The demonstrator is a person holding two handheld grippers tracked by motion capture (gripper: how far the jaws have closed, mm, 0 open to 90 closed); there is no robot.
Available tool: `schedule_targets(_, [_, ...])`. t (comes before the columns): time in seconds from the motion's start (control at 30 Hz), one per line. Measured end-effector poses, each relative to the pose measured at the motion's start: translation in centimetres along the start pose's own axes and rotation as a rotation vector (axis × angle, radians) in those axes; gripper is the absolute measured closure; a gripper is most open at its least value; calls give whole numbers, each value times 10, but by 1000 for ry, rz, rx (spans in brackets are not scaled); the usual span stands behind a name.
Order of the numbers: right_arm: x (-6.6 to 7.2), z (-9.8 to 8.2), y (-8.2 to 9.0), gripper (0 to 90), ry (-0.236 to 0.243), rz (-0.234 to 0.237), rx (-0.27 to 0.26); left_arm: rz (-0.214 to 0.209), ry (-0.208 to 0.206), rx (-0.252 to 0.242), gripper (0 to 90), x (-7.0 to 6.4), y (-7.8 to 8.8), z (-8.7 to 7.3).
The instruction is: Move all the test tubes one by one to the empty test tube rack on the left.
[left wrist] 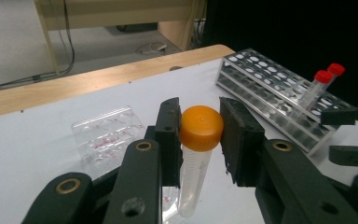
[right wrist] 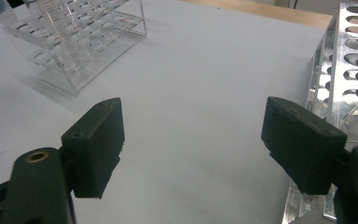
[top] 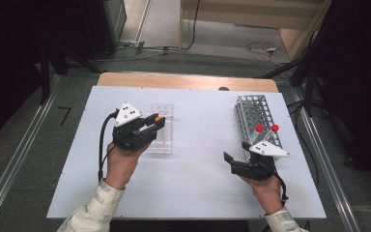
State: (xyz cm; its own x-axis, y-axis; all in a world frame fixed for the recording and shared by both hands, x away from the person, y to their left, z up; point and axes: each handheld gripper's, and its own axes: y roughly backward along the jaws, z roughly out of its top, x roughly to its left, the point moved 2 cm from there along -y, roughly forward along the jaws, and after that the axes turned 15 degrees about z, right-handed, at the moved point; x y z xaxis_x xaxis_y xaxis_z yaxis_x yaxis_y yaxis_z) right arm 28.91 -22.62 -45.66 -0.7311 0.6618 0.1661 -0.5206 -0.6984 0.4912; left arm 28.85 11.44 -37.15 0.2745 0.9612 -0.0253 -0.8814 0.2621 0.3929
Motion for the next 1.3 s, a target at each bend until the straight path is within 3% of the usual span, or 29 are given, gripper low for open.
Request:
schedule_targets(0.17, [-1, -1, -1, 186, -6, 2, 5, 40, -21, -9, 701, 4, -6, -1])
schedule_targets(0.4, [-1, -1, -1, 183, -7, 5, 5, 57, -34, -4, 701, 4, -14, -7])
schedule_targets(0.63, [0, -2, -1, 184, -1, 6, 8, 80, -57, 23, 700, 1, -28, -26])
schedule_targets(0.93, [-1, -2, -2, 185, -1, 1, 15, 93, -57, 61, 696, -1, -40, -50])
schedule_targets(1.3, [-2, -2, 3, 191, 0, -5, 5, 69, -16, 41, 474, 2, -33, -47])
